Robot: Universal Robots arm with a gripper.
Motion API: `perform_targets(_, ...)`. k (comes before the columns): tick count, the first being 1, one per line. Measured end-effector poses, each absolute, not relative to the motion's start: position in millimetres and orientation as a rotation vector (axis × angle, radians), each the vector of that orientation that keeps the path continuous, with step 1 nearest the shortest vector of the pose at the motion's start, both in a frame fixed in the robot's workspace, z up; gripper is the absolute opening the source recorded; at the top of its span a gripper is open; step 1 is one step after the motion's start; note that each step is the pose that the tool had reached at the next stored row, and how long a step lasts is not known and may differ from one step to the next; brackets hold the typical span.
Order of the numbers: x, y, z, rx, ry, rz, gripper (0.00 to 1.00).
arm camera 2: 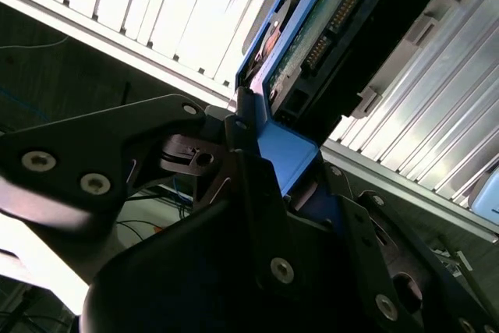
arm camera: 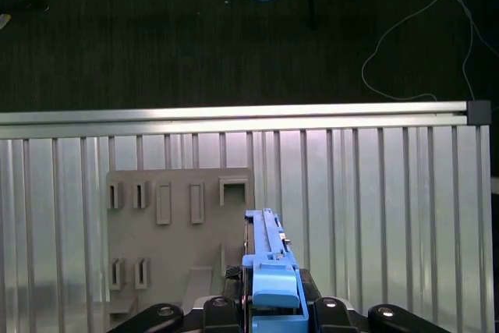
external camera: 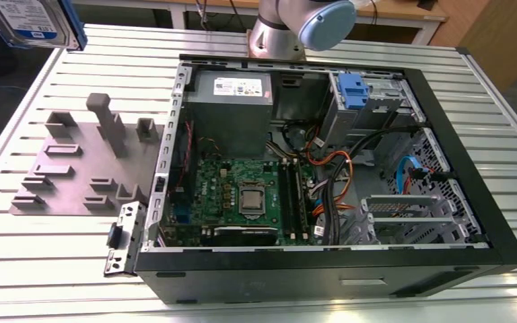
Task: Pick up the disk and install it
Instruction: 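Pick up the disk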
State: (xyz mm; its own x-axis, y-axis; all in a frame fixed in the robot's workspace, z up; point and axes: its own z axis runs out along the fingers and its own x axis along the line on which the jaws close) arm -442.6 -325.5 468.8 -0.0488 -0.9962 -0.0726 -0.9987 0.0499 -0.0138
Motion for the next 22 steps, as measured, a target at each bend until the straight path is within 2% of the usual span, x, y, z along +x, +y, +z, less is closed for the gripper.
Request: perform_targets(22,-432,-325,475,-2.123,2.231,0.063,0.37)
